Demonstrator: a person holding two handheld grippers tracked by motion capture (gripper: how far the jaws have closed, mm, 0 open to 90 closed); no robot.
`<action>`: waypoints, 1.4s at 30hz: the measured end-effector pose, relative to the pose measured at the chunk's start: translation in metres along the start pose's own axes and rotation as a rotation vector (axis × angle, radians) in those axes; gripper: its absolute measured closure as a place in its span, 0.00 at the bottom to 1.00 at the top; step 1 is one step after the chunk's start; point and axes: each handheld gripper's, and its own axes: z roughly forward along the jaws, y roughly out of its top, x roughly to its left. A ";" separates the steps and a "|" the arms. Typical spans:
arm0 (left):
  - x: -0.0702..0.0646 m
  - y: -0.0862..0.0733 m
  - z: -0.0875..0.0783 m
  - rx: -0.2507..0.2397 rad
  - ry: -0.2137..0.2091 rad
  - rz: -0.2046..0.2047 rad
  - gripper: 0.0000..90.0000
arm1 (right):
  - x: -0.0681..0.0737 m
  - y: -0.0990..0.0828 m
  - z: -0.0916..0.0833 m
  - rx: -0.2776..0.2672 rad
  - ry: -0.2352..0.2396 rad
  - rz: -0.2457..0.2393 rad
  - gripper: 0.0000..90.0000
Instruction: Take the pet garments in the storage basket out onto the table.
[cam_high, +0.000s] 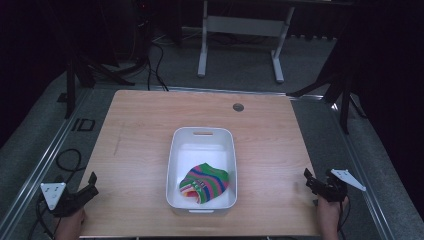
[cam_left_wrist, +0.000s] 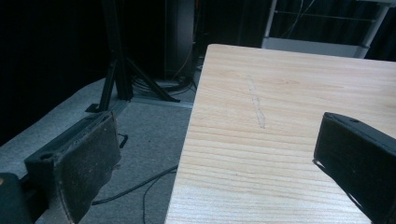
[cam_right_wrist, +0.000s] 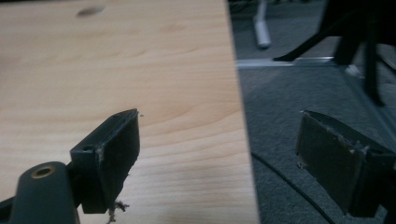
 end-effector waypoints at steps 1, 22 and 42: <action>0.000 0.000 0.000 0.000 0.000 0.000 0.01 | 0.000 0.001 0.002 0.012 0.018 -0.018 0.15; 0.000 0.000 0.000 0.006 -0.006 0.002 0.01 | 0.003 0.011 0.021 0.297 0.424 -0.199 0.17; 0.000 0.000 0.000 0.011 -0.017 0.006 0.01 | 0.073 0.064 0.018 0.347 0.799 -0.430 0.16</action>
